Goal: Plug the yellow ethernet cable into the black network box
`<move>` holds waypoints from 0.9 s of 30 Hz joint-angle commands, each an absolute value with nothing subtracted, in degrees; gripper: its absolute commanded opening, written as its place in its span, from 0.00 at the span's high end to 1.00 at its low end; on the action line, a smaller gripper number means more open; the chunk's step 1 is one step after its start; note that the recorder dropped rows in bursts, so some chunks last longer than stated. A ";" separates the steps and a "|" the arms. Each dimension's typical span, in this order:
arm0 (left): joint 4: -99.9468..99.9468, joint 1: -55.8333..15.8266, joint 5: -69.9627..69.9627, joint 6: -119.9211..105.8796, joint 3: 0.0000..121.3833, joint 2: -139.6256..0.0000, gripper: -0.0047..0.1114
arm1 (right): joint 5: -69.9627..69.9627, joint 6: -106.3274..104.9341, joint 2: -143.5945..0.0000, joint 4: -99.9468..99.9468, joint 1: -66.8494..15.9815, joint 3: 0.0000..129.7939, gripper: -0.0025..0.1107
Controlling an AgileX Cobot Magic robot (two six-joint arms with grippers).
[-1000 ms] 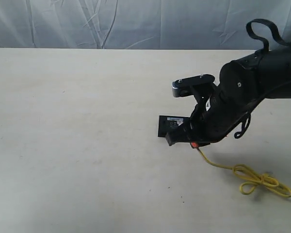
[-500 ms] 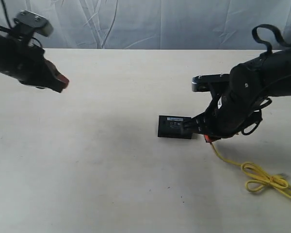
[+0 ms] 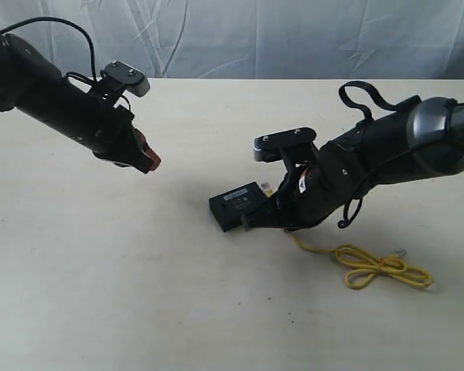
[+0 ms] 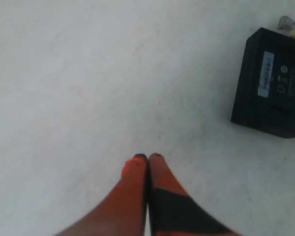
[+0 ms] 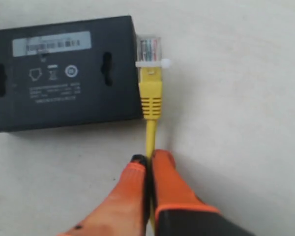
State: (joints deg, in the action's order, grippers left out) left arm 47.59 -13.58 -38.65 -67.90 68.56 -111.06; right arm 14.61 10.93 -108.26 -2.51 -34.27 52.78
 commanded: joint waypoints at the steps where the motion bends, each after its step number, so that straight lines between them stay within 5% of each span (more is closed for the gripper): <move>1: 52.35 -13.84 -41.53 -72.94 69.00 -113.05 0.96 | 17.91 10.30 -105.83 -3.37 -34.31 52.94 0.98; 8: 58.60 -13.97 -49.09 -80.57 73.94 -116.73 0.96 | 29.72 3.87 -96.80 -6.32 -34.31 52.67 0.98; 27: 58.65 -19.57 -53.59 -79.67 91.24 -132.12 0.96 | 24.66 -11.84 -103.47 5.02 -39.77 50.38 0.98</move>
